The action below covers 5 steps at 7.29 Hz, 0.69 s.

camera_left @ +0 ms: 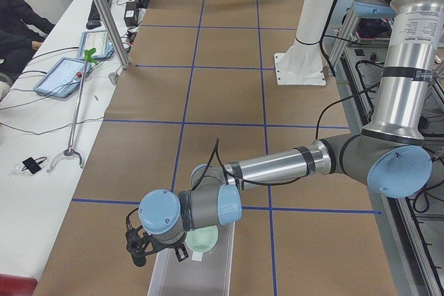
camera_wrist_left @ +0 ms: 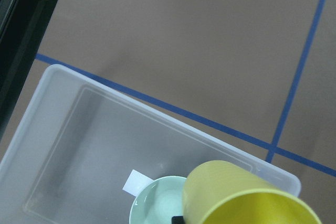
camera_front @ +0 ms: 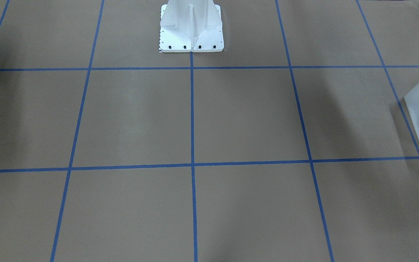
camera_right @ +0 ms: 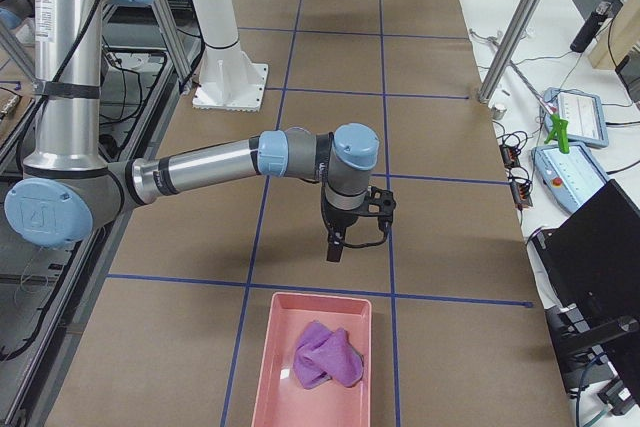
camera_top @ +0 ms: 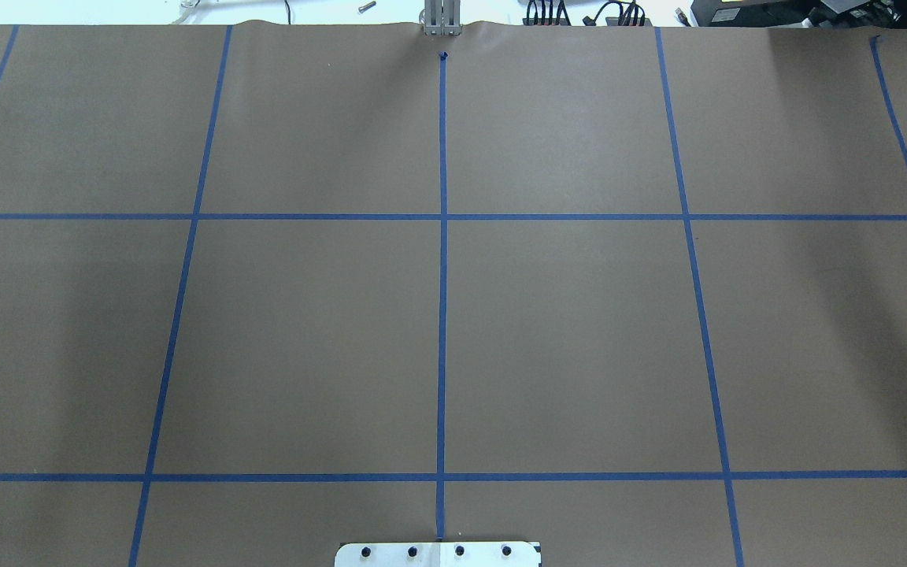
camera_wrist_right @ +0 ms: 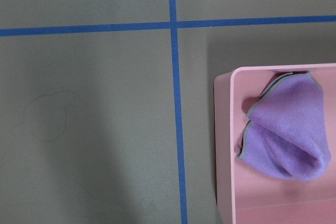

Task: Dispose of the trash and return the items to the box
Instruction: 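Release the yellow cup into the clear bin with the left gripper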

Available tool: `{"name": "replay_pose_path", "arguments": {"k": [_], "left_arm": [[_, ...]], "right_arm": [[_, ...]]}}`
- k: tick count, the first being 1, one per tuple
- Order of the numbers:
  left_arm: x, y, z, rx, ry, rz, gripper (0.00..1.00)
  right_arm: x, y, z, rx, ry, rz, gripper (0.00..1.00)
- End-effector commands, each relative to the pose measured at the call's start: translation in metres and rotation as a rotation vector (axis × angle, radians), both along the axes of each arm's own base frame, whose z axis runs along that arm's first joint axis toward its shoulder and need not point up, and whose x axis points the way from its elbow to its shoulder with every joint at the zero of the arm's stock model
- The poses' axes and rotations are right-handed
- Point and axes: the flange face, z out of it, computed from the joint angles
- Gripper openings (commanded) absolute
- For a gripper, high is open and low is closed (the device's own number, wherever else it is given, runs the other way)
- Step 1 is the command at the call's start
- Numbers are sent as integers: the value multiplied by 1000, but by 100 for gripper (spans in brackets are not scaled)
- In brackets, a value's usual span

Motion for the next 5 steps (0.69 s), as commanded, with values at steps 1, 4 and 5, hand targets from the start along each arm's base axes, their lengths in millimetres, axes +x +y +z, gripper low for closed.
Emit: {"name": "replay_pose_path", "arguments": {"k": [1, 4, 5], "left_arm": [[3, 19, 62, -10, -12, -19, 0], [4, 34, 92, -30, -38, -15, 0], [5, 37, 100, -31, -37, -15, 0]], "right_arm": [[0, 3, 3, -11, -1, 4, 100], [0, 2, 1, -7, -3, 5, 100], [1, 2, 0, -4, -3, 7, 100]]}}
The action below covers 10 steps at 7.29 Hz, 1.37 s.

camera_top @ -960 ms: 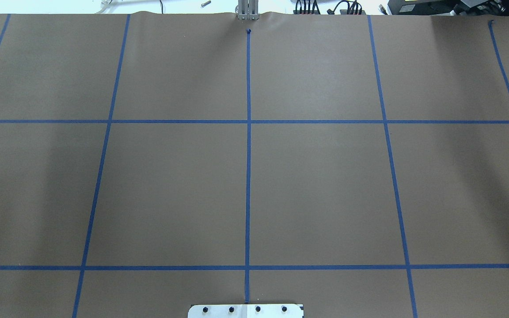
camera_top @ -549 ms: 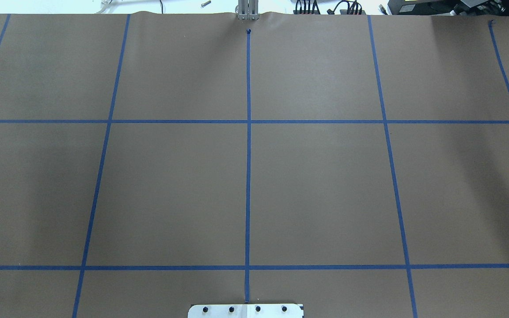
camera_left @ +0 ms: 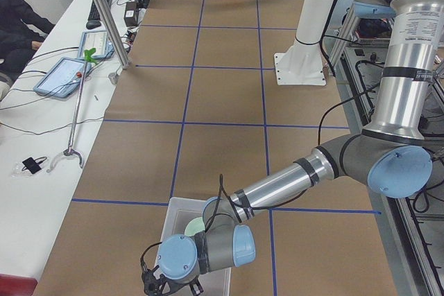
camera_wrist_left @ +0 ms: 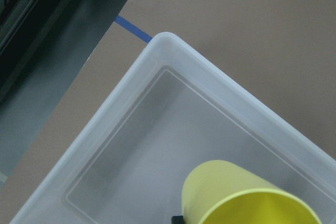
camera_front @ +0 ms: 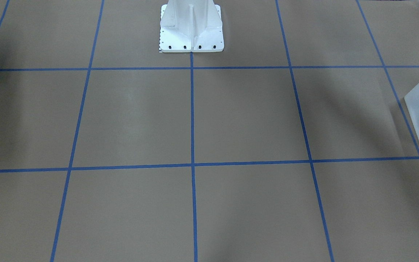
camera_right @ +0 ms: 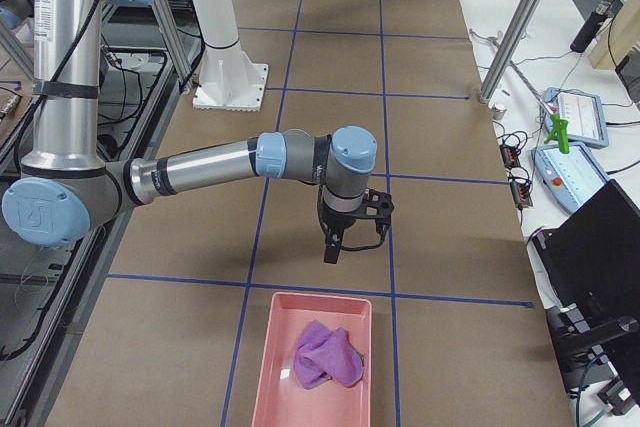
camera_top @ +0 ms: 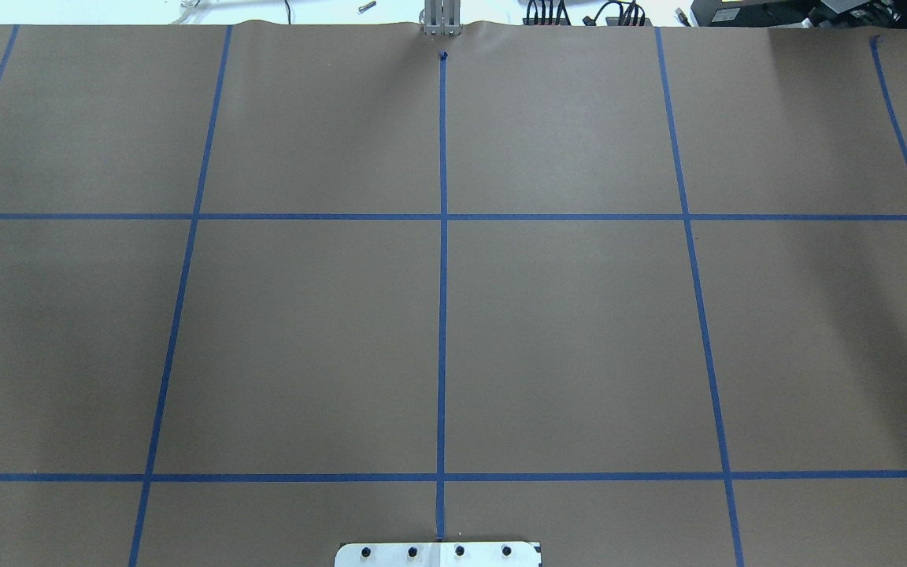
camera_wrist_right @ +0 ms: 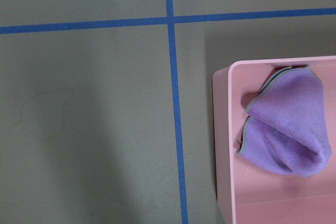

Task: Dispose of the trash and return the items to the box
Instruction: 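Release the yellow cup into the clear bin with the left gripper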

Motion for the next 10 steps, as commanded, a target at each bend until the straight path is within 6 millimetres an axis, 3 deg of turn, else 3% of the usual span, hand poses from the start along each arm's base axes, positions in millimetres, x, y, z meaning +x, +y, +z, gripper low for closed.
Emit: {"name": "replay_pose_path", "arguments": {"k": [1, 3, 7, 8, 10], "left_arm": [[2, 11, 18, 5, -3, 0, 0], [5, 20, 35, 12, -4, 2, 0], [8, 25, 41, 5, -2, 6, 0], [8, 26, 41, 17, -5, 6, 46], [11, 42, 49, 37, -9, 6, 98]], "right_arm": [[0, 0, -2, 2, -2, 0, 100], [0, 0, -4, 6, -2, 1, 100], [-1, 0, -5, 5, -9, 4, 100], [-1, 0, -5, 4, -9, 5, 100], [-1, 0, -5, 4, -9, 5, 100]]}}
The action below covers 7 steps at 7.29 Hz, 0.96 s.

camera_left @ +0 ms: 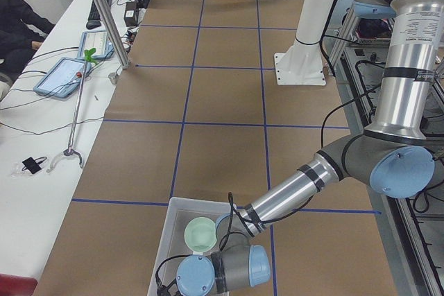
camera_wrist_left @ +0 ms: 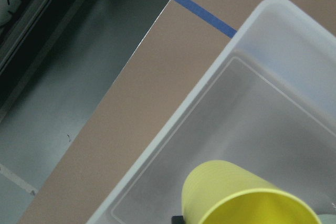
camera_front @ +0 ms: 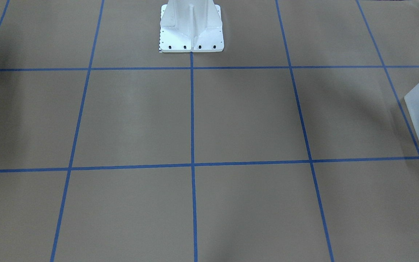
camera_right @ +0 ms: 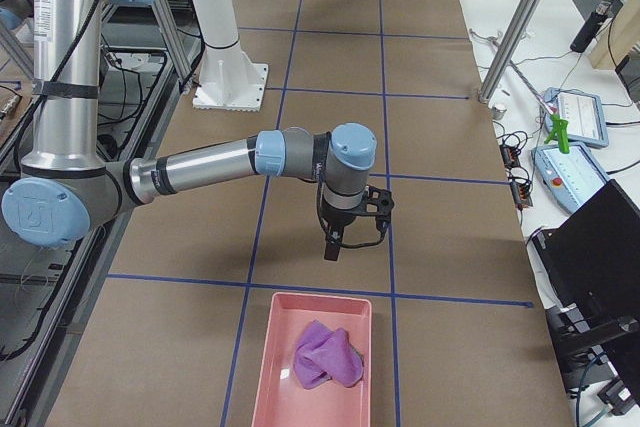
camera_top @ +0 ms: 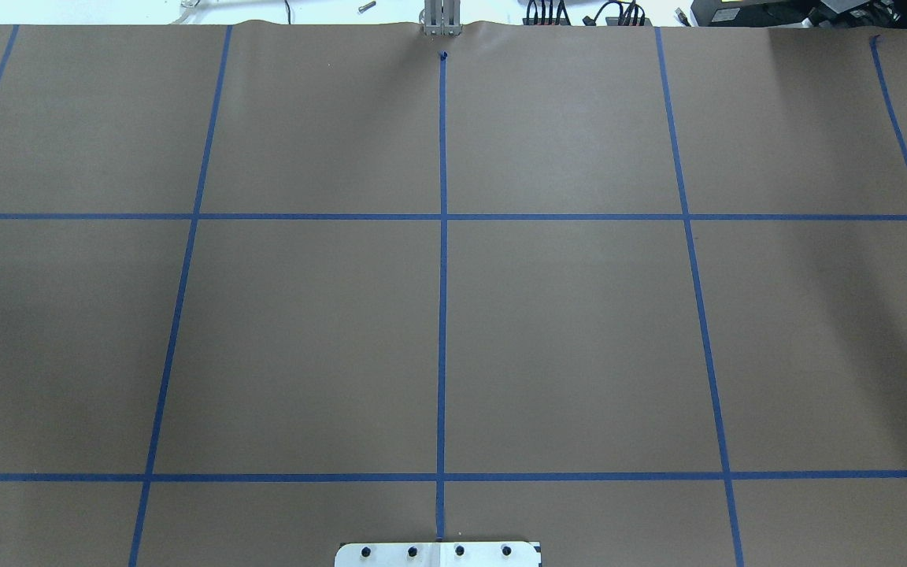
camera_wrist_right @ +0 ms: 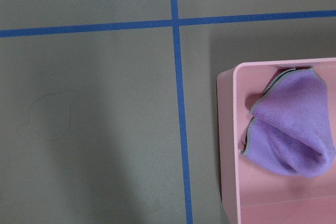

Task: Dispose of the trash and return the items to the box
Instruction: 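Release the yellow cup into the clear bin with the left gripper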

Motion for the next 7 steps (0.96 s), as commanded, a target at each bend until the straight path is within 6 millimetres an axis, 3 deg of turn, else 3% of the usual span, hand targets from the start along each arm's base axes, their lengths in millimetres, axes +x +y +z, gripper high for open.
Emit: {"name": "replay_pose_path", "arguments": {"k": [1, 2, 3, 4, 7], "left_arm": [[2, 9, 3, 20, -3, 0, 99], [1, 2, -8, 49, -10, 1, 99], [-2, -10, -34, 114, -24, 8, 99], [-7, -31, -79, 187, -38, 0, 99], [-14, -59, -196, 343, -76, 7, 99]], "right_arm": [[0, -1, -1, -2, 0, 5, 100], [0, -1, -2, -2, -1, 8, 100], [0, -5, -7, 9, -2, 8, 100], [0, -5, -7, 9, -2, 8, 100], [0, -12, -13, 29, 3, 3, 100]]}}
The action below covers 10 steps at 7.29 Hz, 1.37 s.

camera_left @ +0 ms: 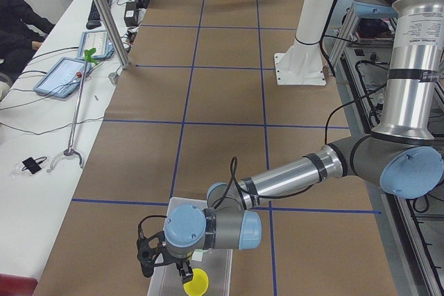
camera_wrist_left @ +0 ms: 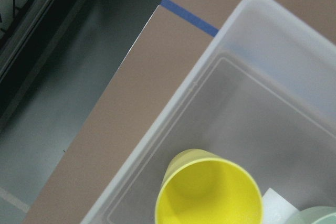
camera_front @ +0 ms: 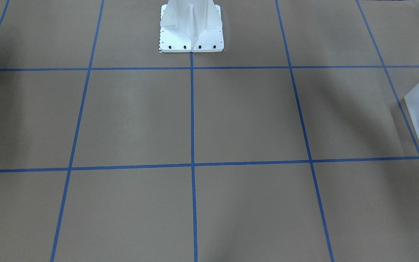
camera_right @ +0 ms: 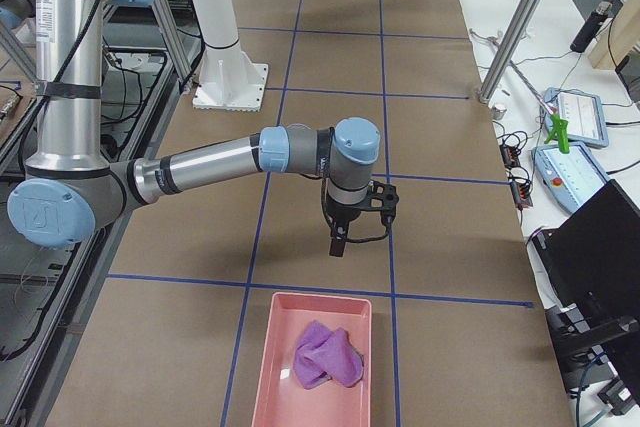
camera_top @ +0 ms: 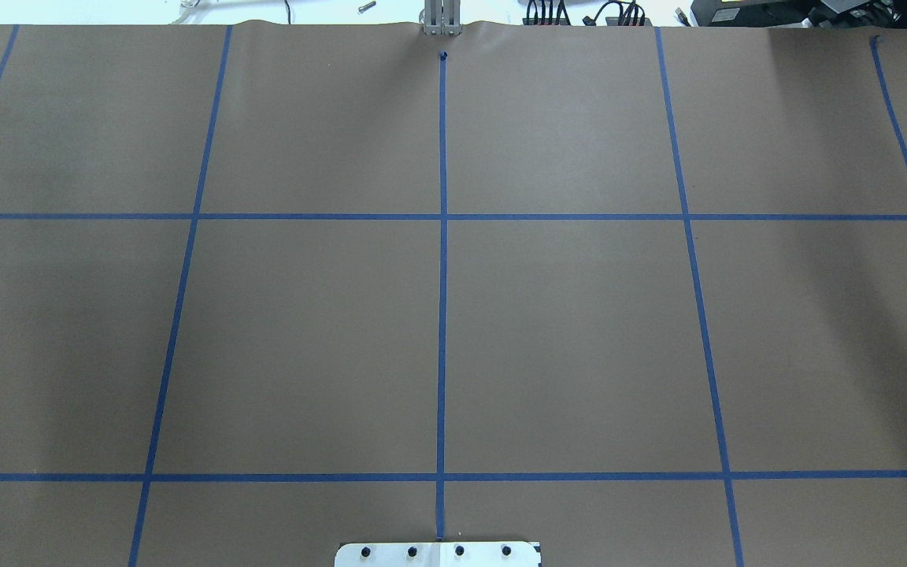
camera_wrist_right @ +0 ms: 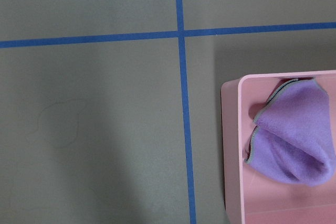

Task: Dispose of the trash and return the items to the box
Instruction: 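Release the yellow cup into the clear bin with the left gripper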

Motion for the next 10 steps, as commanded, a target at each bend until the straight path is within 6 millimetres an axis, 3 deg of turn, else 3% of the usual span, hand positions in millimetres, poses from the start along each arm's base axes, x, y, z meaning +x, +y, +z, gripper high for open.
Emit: {"name": "replay_pose_path", "arguments": {"k": [1, 2, 3, 5, 7, 9, 10], "left_arm": [[1, -10, -95, 170, -35, 7, 99], [35, -23, -138, 254, -36, 77, 99], [88, -35, -178, 314, -31, 167, 99], [135, -41, -193, 299, -19, 255, 99], [137, -37, -190, 292, -21, 259, 99], [138, -33, -200, 227, -12, 265, 99], [138, -31, -195, 197, -14, 277, 99]], "right_arm": [[5, -2, -1, 7, 4, 6, 100], [6, -2, 1, 2, 9, 11, 100], [7, 2, 18, -35, 6, 12, 100], [6, -7, 39, -12, -2, 16, 100], [5, -9, 48, 9, -13, 12, 100], [7, -11, 44, 6, -69, 29, 100], [7, -11, 43, 5, -81, 28, 100]]}}
